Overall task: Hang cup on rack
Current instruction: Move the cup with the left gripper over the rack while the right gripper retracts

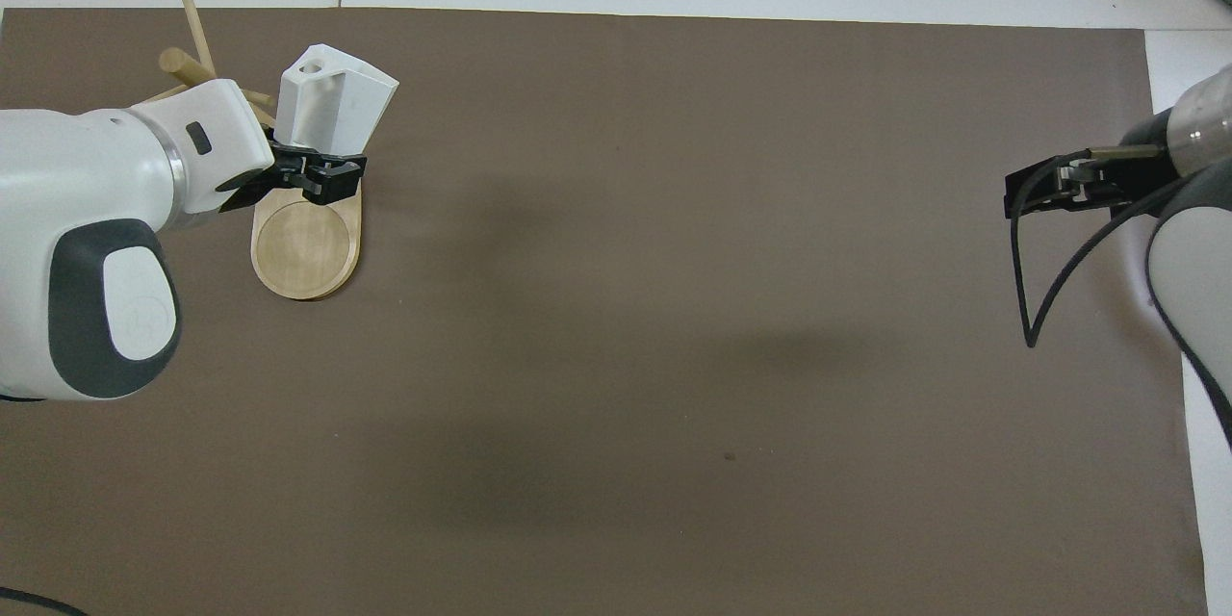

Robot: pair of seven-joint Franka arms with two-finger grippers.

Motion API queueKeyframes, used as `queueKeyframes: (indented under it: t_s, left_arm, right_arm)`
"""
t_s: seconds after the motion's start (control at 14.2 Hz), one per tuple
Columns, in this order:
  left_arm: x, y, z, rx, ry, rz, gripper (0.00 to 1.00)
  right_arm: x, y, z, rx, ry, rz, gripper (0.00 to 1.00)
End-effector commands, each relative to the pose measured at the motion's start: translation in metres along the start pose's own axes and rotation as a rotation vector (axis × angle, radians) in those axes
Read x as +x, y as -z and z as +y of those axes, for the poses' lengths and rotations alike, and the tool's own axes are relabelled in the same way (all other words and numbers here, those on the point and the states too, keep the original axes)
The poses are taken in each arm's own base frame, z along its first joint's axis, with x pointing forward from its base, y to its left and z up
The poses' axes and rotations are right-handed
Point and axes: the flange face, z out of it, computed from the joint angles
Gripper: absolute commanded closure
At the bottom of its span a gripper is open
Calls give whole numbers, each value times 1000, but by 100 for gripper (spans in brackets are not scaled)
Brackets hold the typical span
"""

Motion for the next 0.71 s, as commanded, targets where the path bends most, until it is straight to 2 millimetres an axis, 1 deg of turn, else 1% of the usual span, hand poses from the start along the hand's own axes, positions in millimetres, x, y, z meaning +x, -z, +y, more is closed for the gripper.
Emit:
queueKeyframes:
  t_s: [0.0, 0.07, 0.14, 0.21, 0.28, 0.35, 0.57, 0.64]
  left_arm:
    - [-1, -12, -7, 31, 51, 16, 100]
    - [0, -14, -8, 34, 71, 25, 100]
    - [-1, -15, -13, 39, 85, 27, 100]
    - [-2, -22, -15, 40, 88, 24, 100]
    - [-3, -23, -19, 45, 94, 29, 100]
    - [-3, -23, -20, 48, 97, 32, 100]
    - [-4, -23, -23, 48, 172, 31, 100]
    - [-6, -24, -24, 48, 178, 28, 100]
  right_arm:
    - [-5, 5, 24, -15, -22, 12, 0]
    - [-8, 14, 25, -11, -27, 28, 0]
    - [-8, 18, 27, -7, -34, 36, 0]
    - [-11, 23, 31, -6, -42, 43, 0]
    - [-12, 24, 44, -1, -64, 44, 0]
    - [-13, 23, 50, 2, -75, 39, 0]
    - [-19, 21, 52, 7, -84, 21, 0]
    - [-22, 18, 59, 6, -98, 10, 0]
